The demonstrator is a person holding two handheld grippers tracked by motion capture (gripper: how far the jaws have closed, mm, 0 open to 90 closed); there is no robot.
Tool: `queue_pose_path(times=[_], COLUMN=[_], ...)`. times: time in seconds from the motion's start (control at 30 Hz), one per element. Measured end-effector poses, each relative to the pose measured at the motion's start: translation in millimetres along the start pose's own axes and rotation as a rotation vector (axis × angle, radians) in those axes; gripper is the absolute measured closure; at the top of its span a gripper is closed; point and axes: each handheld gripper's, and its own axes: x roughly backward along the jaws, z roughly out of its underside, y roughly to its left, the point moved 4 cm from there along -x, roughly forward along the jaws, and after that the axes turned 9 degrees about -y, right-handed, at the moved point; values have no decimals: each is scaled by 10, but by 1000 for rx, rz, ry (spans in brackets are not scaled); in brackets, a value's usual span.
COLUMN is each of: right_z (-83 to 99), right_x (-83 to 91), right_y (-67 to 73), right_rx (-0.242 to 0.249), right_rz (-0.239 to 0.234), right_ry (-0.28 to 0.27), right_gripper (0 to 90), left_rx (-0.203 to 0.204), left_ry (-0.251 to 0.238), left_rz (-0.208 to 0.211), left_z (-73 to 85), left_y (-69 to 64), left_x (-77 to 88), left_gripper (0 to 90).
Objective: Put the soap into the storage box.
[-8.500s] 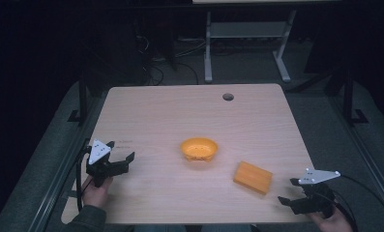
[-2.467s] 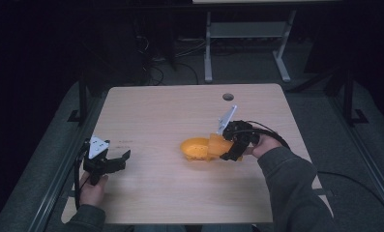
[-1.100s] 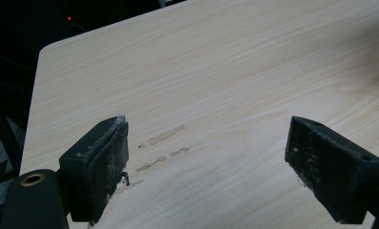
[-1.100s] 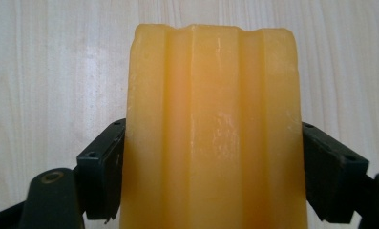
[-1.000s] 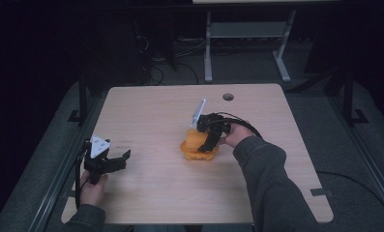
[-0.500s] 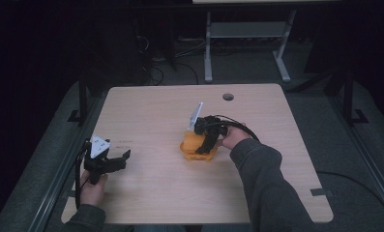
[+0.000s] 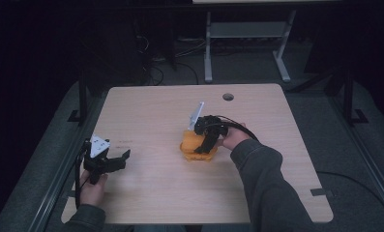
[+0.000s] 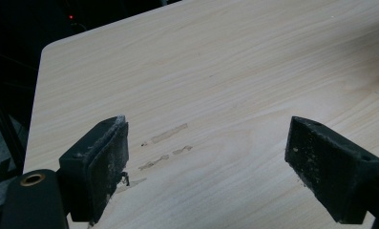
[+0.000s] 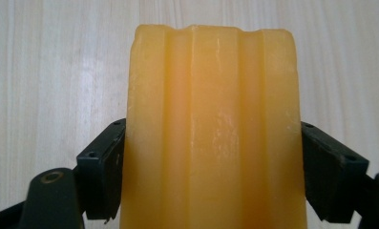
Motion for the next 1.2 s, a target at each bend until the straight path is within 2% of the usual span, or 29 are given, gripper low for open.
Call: queue_pose_path(times=[0.07,0.27,0.43,0.5,0.67,1.03,1.07,1.2], right_z=[-40,1,0,8,31,19,15,10], right_x=[52,16,-10,-58,-67,-64,-53,-24], right_y=[-1,31,42,49,35,32,24,23], right_rx=[-1,18,21,13,-22,-24,-40,-45], right_rz=[-6,-11,-14,-30,-30,-17,-4,-10], right_ry=[-32,22,24,31,2,11,8,8], right_gripper=[207,206,206,205,203,189,158,173], left_rx=[-6,0,7,5,7,7,8,14], left_ry=[2,1,-2,-2,3,9,9,8], left_rz=[4,0,0,1,3,5,7,9], left_z=[0,0,3,3,6,10,11,14], left_y=[-3,2,10,8,14,9,9,9], left_x=[2,4,-2,-2,-1,-10,-12,-16], left_gripper=[141,141,141,141,142,141,141,141])
